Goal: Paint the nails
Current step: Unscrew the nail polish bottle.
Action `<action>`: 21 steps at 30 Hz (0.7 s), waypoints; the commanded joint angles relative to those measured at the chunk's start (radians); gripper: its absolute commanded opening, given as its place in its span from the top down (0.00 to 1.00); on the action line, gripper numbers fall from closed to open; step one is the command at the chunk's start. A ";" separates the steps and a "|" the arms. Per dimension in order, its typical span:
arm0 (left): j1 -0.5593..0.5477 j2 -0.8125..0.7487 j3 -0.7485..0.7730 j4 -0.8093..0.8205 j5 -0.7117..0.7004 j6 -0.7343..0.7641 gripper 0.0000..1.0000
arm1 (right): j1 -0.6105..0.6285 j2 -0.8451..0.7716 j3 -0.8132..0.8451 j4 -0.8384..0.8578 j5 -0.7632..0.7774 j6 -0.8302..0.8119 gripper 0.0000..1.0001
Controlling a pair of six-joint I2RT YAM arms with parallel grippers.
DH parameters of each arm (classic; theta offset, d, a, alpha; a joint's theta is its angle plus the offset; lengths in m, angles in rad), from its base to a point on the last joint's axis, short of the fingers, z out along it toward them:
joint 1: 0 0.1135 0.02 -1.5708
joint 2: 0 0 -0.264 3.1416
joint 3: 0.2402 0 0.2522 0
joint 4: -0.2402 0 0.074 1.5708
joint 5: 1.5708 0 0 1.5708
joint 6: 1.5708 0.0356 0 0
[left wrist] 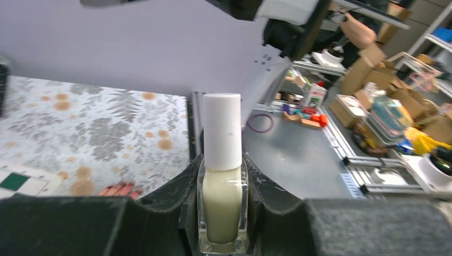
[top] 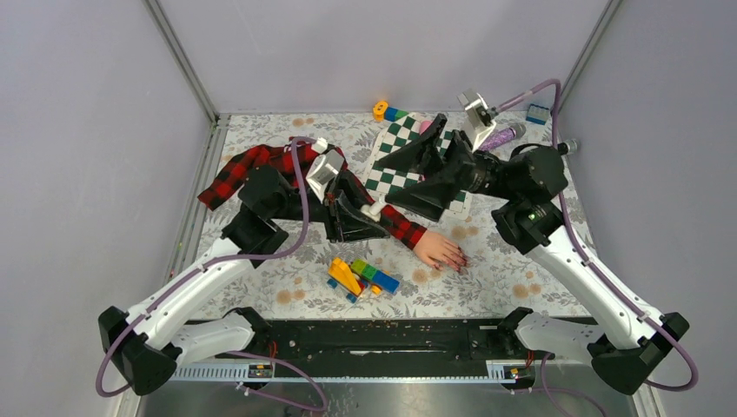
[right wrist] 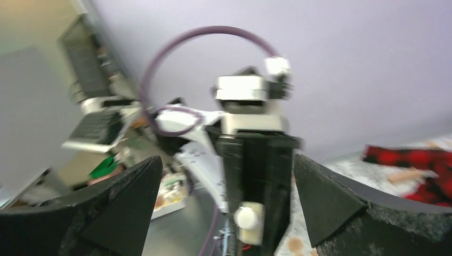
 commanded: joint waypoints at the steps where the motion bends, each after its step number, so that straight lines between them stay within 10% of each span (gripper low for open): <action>1: -0.007 -0.066 0.041 -0.181 -0.225 0.224 1.00 | -0.005 -0.045 -0.037 -0.259 0.363 -0.165 0.01; 8: -0.013 -0.118 -0.019 -0.213 -0.486 0.264 1.00 | 0.037 -0.093 -0.171 -0.210 0.564 -0.082 0.11; 21: -0.014 -0.115 -0.038 -0.219 -0.560 0.257 1.00 | 0.182 -0.029 -0.114 -0.273 0.676 -0.137 0.25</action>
